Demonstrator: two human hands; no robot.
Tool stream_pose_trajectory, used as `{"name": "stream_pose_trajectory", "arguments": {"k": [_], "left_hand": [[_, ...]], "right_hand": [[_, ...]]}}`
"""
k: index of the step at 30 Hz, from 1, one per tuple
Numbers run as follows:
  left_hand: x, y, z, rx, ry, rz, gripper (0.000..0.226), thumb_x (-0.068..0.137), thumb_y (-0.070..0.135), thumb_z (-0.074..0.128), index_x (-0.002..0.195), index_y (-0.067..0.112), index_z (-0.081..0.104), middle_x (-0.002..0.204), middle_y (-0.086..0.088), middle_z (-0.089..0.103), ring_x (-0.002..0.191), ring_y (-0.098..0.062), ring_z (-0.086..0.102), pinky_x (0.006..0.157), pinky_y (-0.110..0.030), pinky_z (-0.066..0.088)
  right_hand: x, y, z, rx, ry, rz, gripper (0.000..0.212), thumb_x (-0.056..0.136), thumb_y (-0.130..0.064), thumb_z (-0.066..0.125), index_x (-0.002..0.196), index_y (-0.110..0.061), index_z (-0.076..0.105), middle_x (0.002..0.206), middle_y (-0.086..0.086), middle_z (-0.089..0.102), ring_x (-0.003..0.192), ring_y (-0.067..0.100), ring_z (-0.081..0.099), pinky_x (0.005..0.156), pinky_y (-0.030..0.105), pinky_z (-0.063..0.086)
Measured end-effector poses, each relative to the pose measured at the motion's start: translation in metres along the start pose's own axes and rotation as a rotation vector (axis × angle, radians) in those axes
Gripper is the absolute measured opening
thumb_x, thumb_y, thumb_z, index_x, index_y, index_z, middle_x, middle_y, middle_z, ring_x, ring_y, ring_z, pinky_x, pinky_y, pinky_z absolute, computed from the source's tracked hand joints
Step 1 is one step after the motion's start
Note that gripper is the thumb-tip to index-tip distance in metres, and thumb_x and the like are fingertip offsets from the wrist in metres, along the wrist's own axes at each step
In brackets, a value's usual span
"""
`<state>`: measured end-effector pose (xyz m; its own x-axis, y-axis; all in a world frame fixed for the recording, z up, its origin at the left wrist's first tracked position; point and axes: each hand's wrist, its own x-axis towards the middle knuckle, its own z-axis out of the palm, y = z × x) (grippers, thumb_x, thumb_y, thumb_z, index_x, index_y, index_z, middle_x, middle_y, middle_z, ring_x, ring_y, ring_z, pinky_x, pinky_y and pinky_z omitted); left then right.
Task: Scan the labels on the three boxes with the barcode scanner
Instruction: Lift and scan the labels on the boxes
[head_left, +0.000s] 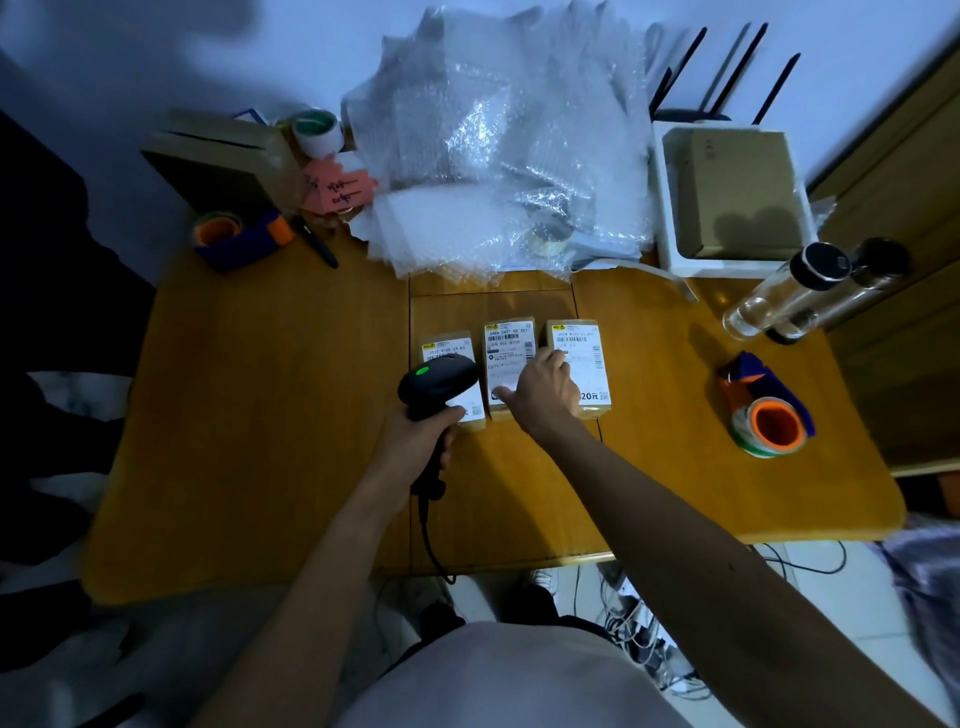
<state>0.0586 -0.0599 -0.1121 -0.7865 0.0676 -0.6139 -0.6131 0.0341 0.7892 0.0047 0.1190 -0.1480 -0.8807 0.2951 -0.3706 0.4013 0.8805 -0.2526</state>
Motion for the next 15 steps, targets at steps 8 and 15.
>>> {"name": "stream_pose_trajectory", "arguments": {"k": [8, 15], "left_hand": [[-0.001, 0.003, -0.003, -0.01, 0.0, 0.0, 0.018, 0.09, 0.021, 0.074, 0.08, 0.01, 0.063, 0.057, -0.002, 0.056, 0.047, -0.014, 0.051, 0.05, -0.028, 0.045], [-0.002, 0.003, -0.003, 0.007, 0.012, -0.004, 0.021, 0.091, 0.024, 0.073, 0.077, 0.011, 0.062, 0.058, -0.001, 0.056, 0.047, -0.014, 0.051, 0.051, -0.027, 0.045]], "right_hand": [[0.003, -0.006, 0.007, 0.034, -0.035, 0.02, 0.074, 0.089, -0.045, 0.072, 0.142, -0.002, 0.042, 0.138, 0.019, 0.05, 0.12, 0.034, 0.058, 0.09, 0.043, 0.051], [0.009, -0.001, 0.015, 0.25, -0.163, 0.111, 0.091, 0.092, -0.043, 0.069, 0.154, 0.004, 0.021, 0.151, 0.023, 0.043, 0.139, 0.038, 0.042, 0.108, 0.045, 0.041]]}}
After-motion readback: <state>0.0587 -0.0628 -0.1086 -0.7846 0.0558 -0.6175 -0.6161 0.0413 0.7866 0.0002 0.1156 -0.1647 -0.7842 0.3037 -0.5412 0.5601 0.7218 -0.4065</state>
